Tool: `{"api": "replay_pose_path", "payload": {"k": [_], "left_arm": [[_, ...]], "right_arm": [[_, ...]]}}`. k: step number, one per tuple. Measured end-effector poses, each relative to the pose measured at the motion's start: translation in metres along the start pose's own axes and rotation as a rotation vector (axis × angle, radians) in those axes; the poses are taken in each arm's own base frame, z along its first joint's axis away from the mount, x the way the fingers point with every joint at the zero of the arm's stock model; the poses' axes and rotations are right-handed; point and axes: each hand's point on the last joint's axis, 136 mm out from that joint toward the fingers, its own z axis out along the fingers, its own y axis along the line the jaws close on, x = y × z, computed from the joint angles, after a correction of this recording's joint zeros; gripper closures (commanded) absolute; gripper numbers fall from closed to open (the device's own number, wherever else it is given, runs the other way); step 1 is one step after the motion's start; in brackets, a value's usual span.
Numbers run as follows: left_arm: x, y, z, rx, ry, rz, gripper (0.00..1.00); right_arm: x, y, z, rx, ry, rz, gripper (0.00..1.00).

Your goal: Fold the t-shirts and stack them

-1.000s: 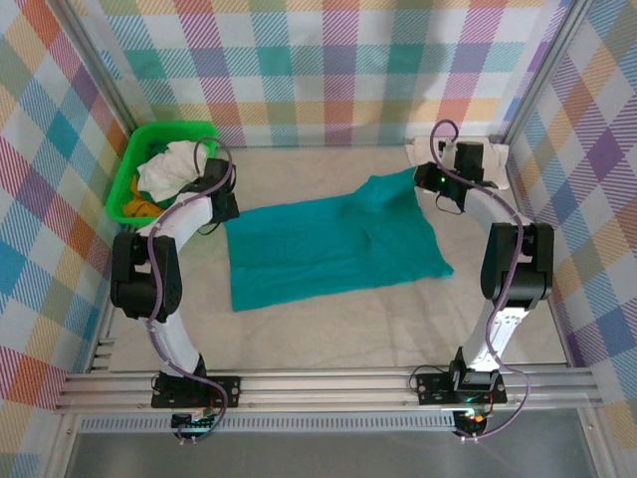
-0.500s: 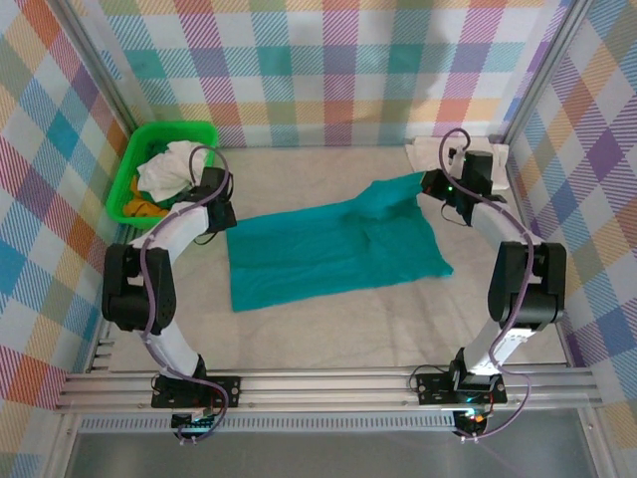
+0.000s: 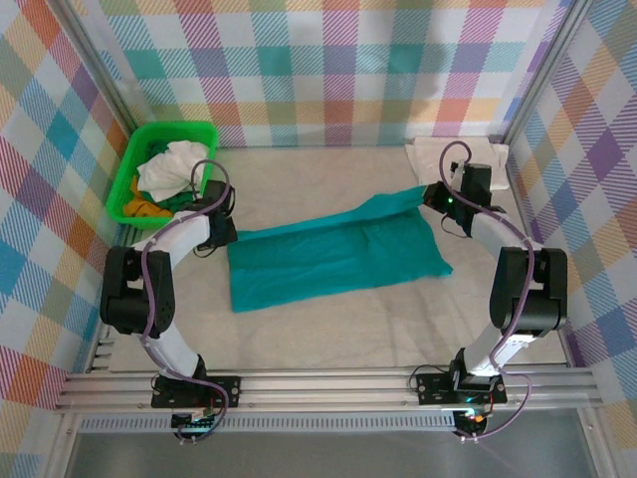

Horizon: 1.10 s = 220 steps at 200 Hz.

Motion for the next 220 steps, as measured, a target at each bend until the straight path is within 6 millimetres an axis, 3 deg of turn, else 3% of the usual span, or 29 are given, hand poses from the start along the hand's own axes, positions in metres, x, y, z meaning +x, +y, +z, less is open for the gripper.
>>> {"api": "replay_pose_path", "payload": {"k": [71,103,119,133,145,156,171,185,220], "left_arm": [[0.029,-0.004,0.01,-0.006,0.063,0.022,1.0],[0.044,-0.004,0.015,-0.012,0.094,0.029,1.0],[0.057,-0.004,0.017,-0.009,0.119,0.028,0.76],[0.065,-0.003,0.017,-0.012,0.133,0.03,0.71],[0.071,-0.001,0.017,-0.014,0.14,0.025,0.62],[0.076,0.003,0.013,-0.017,0.141,0.015,0.56],[0.073,0.004,0.005,-0.005,0.123,0.005,0.56],[0.066,0.003,-0.003,0.01,0.101,-0.003,0.56],[0.033,-0.015,-0.021,0.072,0.026,-0.019,0.57]], "right_arm": [[0.031,-0.024,0.001,0.07,0.04,0.082,1.0],[0.033,-0.025,-0.005,0.081,0.035,0.096,0.98],[0.034,-0.026,-0.008,0.089,0.029,0.107,0.87],[0.039,-0.031,-0.01,0.106,0.03,0.12,0.79],[0.049,-0.037,-0.015,0.129,0.032,0.143,0.65],[0.059,-0.042,-0.021,0.146,0.038,0.152,0.61],[0.067,-0.046,-0.031,0.172,0.041,0.157,0.59],[0.063,-0.042,-0.039,0.17,0.024,0.151,0.58],[0.04,-0.007,-0.045,0.071,0.016,0.105,0.58]]}}
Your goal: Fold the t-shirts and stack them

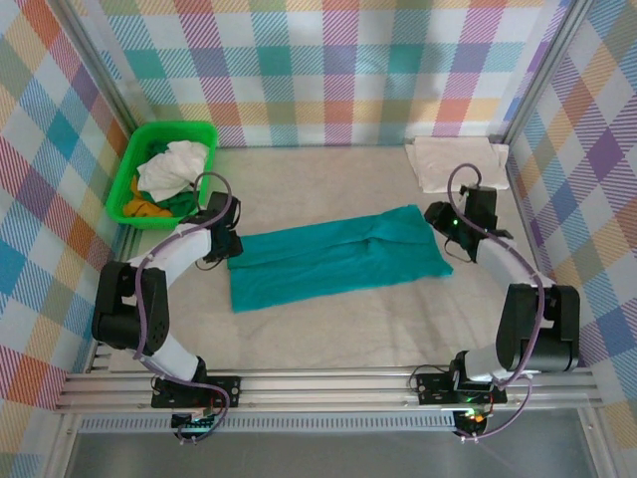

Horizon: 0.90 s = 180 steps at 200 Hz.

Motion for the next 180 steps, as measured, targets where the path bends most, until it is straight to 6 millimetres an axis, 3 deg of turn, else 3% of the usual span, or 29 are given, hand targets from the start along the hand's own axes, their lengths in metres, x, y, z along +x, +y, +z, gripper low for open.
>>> {"api": "replay_pose_path", "payload": {"k": [15,33,59,83,98,134,180], "left_arm": [[-0.008,-0.012,-0.006,0.036,-0.019,0.005,0.57],[-0.014,-0.026,-0.008,0.063,-0.031,0.021,0.57],[-0.009,-0.05,-0.003,0.085,-0.015,0.066,0.57],[0.003,-0.068,-0.002,0.098,0.002,0.114,0.57],[0.009,-0.074,-0.003,0.104,0.008,0.131,0.57],[0.013,-0.073,0.0,0.084,0.021,0.14,0.58],[0.015,-0.07,0.004,0.063,0.027,0.144,0.58]], "right_arm": [[-0.01,0.026,0.007,-0.04,0.033,-0.062,0.56],[-0.019,0.069,0.033,-0.078,0.09,-0.161,0.54],[-0.005,0.094,0.074,-0.019,0.22,-0.224,0.52],[0.024,0.083,0.105,0.101,0.352,-0.247,0.51],[0.038,0.071,0.114,0.185,0.419,-0.253,0.51],[0.056,0.054,0.116,0.323,0.504,-0.282,0.53],[0.067,0.053,0.124,0.376,0.54,-0.304,0.52]]}}
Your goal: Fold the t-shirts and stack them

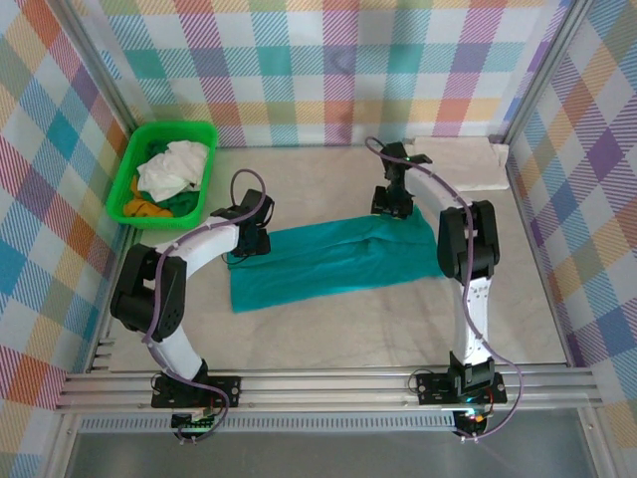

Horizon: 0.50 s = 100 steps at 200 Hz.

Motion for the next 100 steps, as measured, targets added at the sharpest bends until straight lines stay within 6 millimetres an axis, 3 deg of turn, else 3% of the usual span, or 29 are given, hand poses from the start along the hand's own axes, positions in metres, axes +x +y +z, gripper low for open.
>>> {"api": "replay_pose_path", "payload": {"k": [35,74,100], "left_arm": [[0.001,0.0,0.002,-0.002,0.003,0.001,0.59],[0.005,0.003,0.006,-0.018,0.01,0.004,0.59],[0.009,0.006,0.009,-0.031,0.018,0.007,0.59]], "right_arm": [[-0.001,0.007,0.013,0.015,0.024,-0.001,0.55],[-0.007,0.009,0.019,0.043,0.025,0.004,0.81],[-0.003,0.005,0.018,0.073,0.035,0.001,0.9]]}}
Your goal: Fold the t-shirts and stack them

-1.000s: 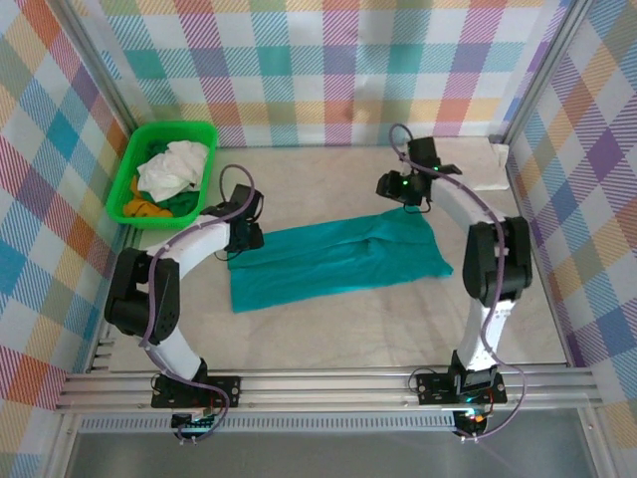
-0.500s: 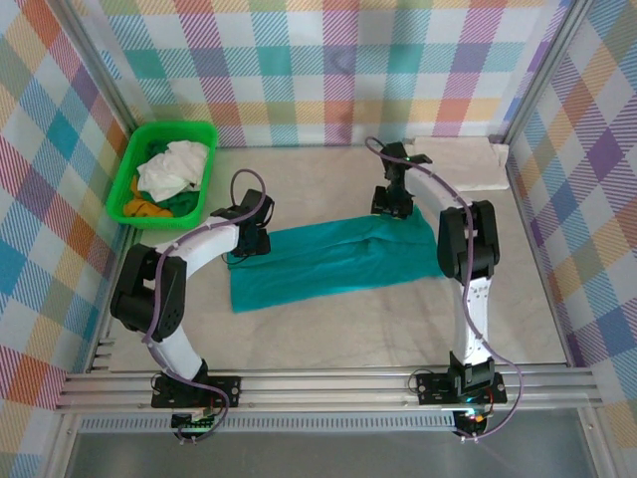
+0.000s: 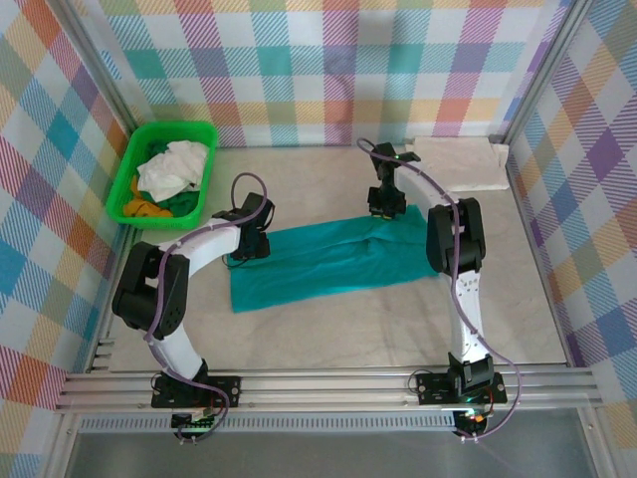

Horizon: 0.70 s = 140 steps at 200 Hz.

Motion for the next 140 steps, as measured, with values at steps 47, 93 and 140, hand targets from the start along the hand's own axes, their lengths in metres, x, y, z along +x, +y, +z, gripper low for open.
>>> {"api": "replay_pose_path", "payload": {"k": [47,93,140], "left_arm": [[-0.003,-0.002,0.0,0.008,-0.014,-0.004,0.59],[-0.004,-0.002,0.001,0.009,-0.017,-0.005,0.59],[0.003,-0.002,0.011,0.001,-0.001,0.0,0.59]], "right_arm": [[0.014,-0.004,-0.026,0.022,-0.036,-0.005,1.0],[0.04,-0.022,-0.071,-0.005,-0.122,0.04,1.0],[0.08,-0.036,-0.047,-0.011,-0.085,0.09,0.87]]}}
